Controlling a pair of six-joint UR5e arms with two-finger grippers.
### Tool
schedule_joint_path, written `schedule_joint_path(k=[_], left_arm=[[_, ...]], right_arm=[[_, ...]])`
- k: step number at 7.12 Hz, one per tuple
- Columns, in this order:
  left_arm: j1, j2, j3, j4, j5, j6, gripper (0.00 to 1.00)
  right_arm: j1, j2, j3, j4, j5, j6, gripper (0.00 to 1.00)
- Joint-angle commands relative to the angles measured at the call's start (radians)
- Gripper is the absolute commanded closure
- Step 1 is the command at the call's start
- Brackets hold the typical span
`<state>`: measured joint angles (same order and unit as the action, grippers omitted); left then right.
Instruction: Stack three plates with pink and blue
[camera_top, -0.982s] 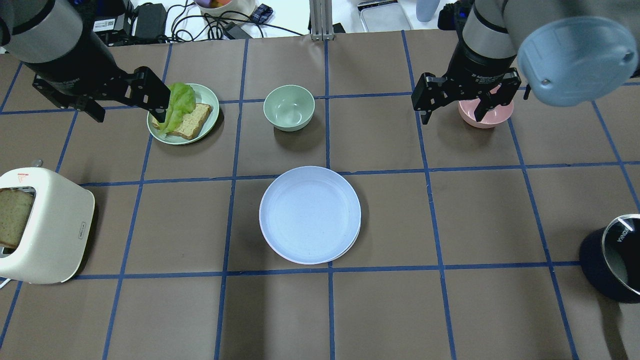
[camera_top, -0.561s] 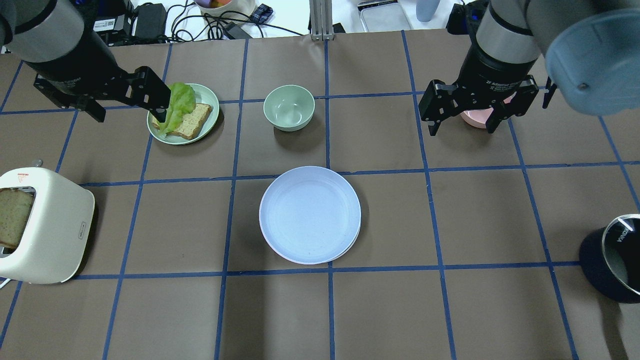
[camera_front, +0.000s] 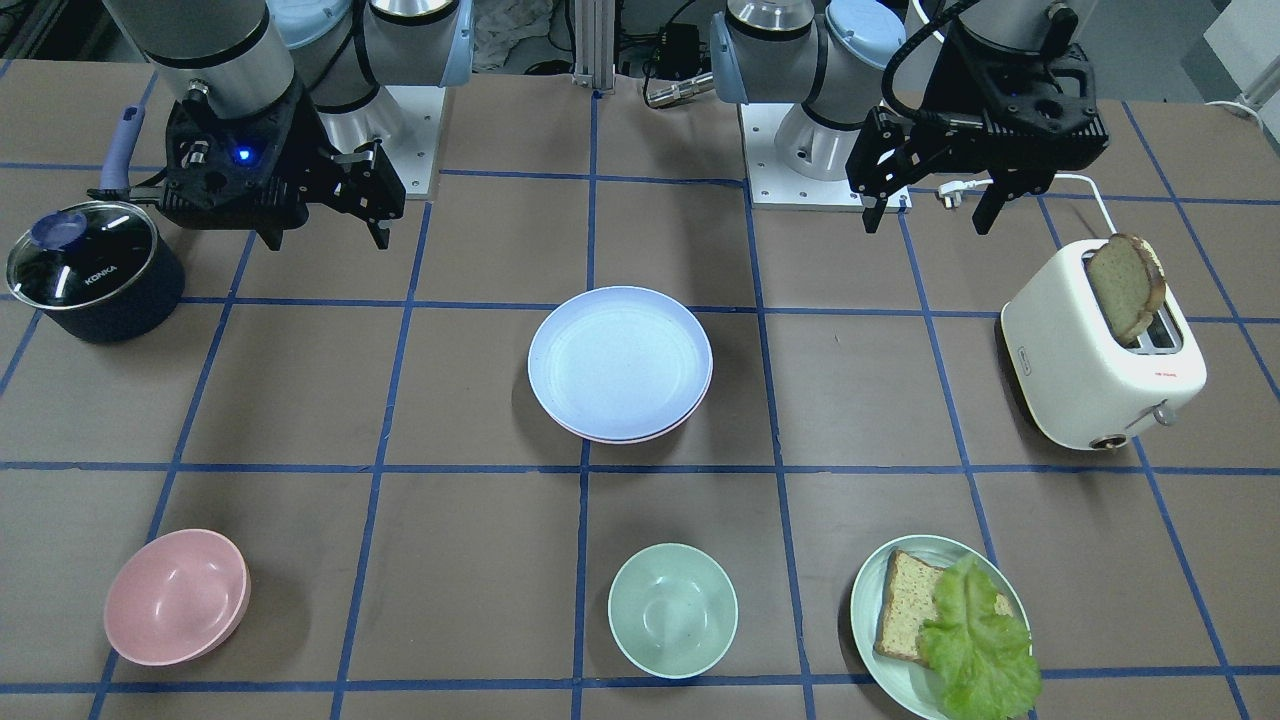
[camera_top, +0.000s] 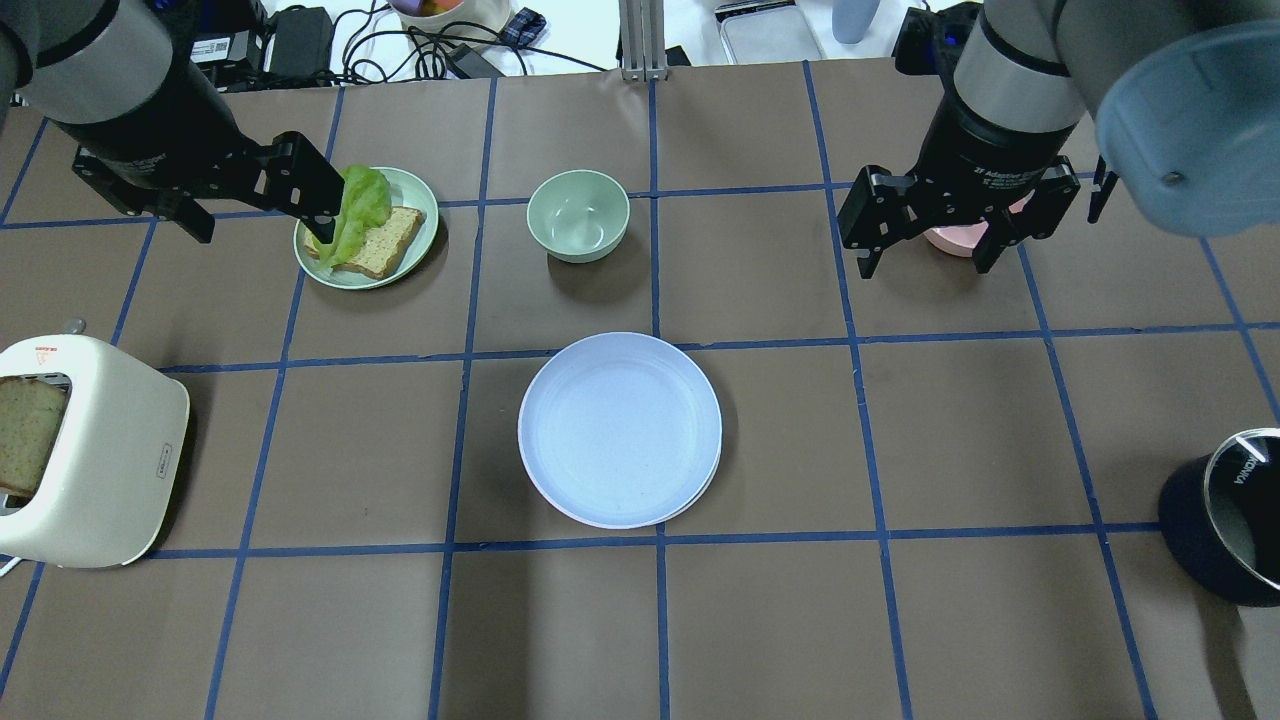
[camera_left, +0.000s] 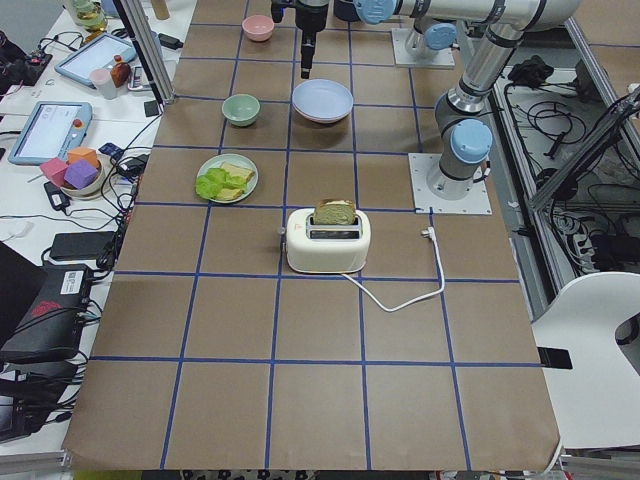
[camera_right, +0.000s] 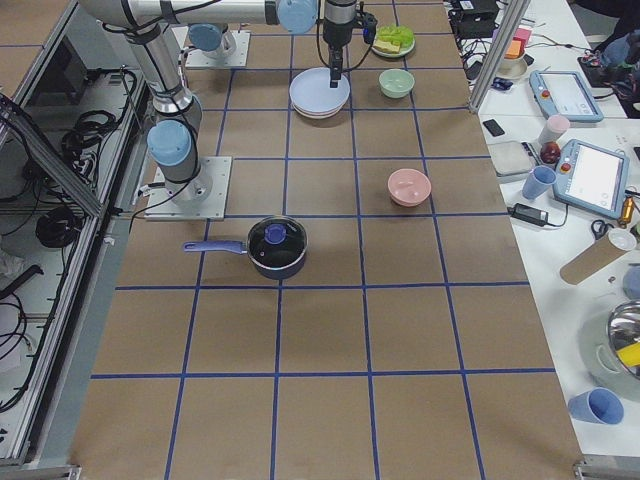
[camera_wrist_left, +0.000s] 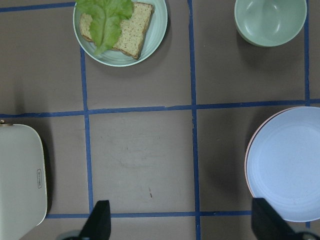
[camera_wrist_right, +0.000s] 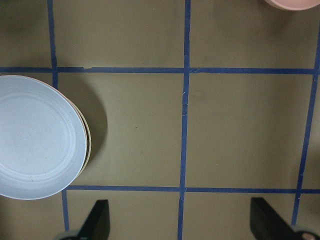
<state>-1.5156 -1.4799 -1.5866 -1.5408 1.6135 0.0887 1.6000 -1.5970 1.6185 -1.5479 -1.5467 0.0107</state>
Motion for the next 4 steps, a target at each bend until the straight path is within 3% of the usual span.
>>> schedule_joint_path(k=[1,4], left_arm=[[0.000,-0.003,0.002,0.001,-0.001,0.000,0.00],[0.000,-0.007,0.005,0.002,-0.003,0.000,0.00]], right_arm=[[-0.002,-0.001,0.000,0.000,-0.001,0.000,0.00],[-0.002,-0.006,-0.002,0.020,-0.003,0.002,0.00]])
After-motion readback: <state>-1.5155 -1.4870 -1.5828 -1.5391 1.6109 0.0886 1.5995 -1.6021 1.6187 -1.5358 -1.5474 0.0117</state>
